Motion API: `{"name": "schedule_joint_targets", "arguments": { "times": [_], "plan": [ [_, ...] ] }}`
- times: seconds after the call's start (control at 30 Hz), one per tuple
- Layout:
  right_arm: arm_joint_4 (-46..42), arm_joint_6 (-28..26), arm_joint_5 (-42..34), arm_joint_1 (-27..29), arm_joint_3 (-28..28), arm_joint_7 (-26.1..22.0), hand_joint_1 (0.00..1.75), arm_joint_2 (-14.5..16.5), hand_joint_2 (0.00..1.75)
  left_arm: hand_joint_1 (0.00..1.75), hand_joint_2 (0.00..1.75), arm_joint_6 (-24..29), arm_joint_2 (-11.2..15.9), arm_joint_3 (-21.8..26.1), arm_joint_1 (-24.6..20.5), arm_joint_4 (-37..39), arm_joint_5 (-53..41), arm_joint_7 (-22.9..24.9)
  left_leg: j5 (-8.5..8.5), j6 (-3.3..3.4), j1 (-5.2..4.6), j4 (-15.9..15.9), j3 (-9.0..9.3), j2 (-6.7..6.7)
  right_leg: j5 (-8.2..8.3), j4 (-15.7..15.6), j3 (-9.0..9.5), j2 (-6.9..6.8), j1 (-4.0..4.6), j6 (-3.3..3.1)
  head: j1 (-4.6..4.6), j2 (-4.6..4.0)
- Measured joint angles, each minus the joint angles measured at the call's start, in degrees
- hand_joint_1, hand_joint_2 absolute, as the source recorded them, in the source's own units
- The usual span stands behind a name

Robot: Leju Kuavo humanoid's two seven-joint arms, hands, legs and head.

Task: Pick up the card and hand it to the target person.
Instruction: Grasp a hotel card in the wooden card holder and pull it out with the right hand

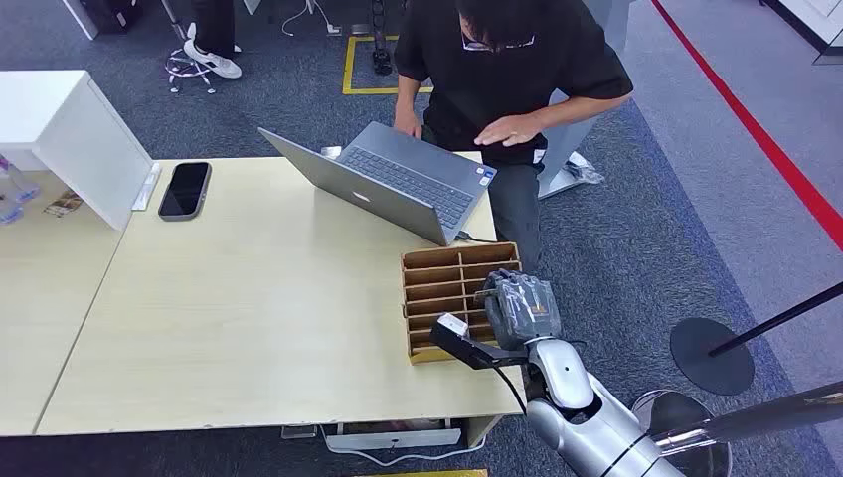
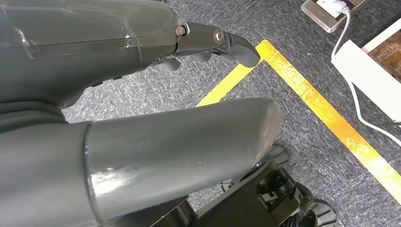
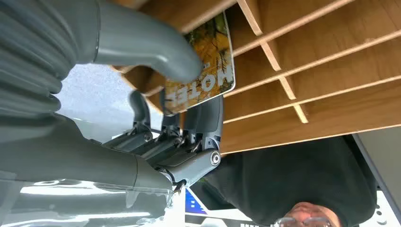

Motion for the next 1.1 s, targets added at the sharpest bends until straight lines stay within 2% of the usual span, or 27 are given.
{"name": "schedule_joint_targets", "arguments": {
  "times": [0.17,0.93,1.1],
  "plan": [
    [0.03,-0.10,0.51,-0.03,0.15,0.00,1.60,0.00,1.75,0.00,0.00,-0.01,0.00,0.00,-0.03,0.00,0.00,0.01,0.00,0.00,0.00,0.00,0.00,0.01,0.00,0.00,0.00,0.00,0.00,0.00,0.00,0.00],
    [-1.01,-0.78,2.54,-0.22,-0.17,1.45,1.54,-0.10,1.75,0.00,0.00,-0.09,0.00,0.00,-0.02,0.00,0.11,-0.13,0.00,0.00,0.00,0.00,0.01,0.01,0.00,0.00,0.00,0.00,0.00,0.00,-0.01,0.00],
    [-2.37,-0.78,3.23,-0.27,-0.60,1.88,1.61,-0.26,1.75,0.00,0.00,-0.09,0.00,0.00,-0.02,0.00,0.20,-0.17,0.00,0.00,0.00,0.01,0.00,0.01,0.00,0.00,0.00,0.00,0.00,0.00,0.00,0.00]
  ]
}}
